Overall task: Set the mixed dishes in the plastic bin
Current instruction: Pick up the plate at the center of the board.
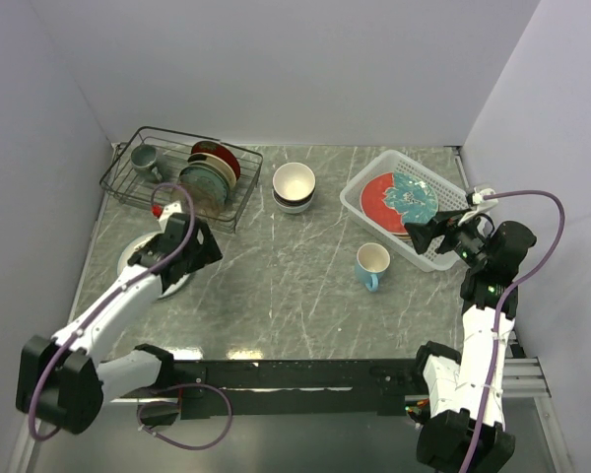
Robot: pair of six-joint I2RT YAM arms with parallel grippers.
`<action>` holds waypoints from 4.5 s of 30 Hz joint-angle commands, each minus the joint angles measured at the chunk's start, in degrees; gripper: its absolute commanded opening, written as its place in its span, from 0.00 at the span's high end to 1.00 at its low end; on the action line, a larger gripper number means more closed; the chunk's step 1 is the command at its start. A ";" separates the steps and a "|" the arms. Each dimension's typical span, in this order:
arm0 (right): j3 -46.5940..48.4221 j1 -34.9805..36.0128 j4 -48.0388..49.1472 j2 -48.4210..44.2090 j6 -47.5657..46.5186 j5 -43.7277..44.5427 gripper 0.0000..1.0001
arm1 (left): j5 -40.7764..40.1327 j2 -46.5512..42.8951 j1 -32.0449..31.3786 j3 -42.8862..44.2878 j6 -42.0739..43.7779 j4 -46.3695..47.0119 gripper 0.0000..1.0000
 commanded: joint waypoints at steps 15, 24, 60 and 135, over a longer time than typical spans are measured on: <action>0.71 -0.31 1.29 0.10 -0.13 -0.61 0.00 | -8.75 21.73 0.28 10.43 7.88 -2.63 0.37; 0.88 -0.31 0.85 0.45 -0.39 -0.35 0.00 | -9.72 30.78 0.28 13.77 9.38 -3.86 0.51; 1.06 -0.40 0.67 0.54 -0.66 -0.34 0.00 | -4.18 28.94 -12.46 11.66 5.68 -4.56 0.76; -1.40 19.46 9.55 16.01 14.27 -14.23 0.02 | -53.58 29.74 -69.42 30.03 42.13 4.83 0.99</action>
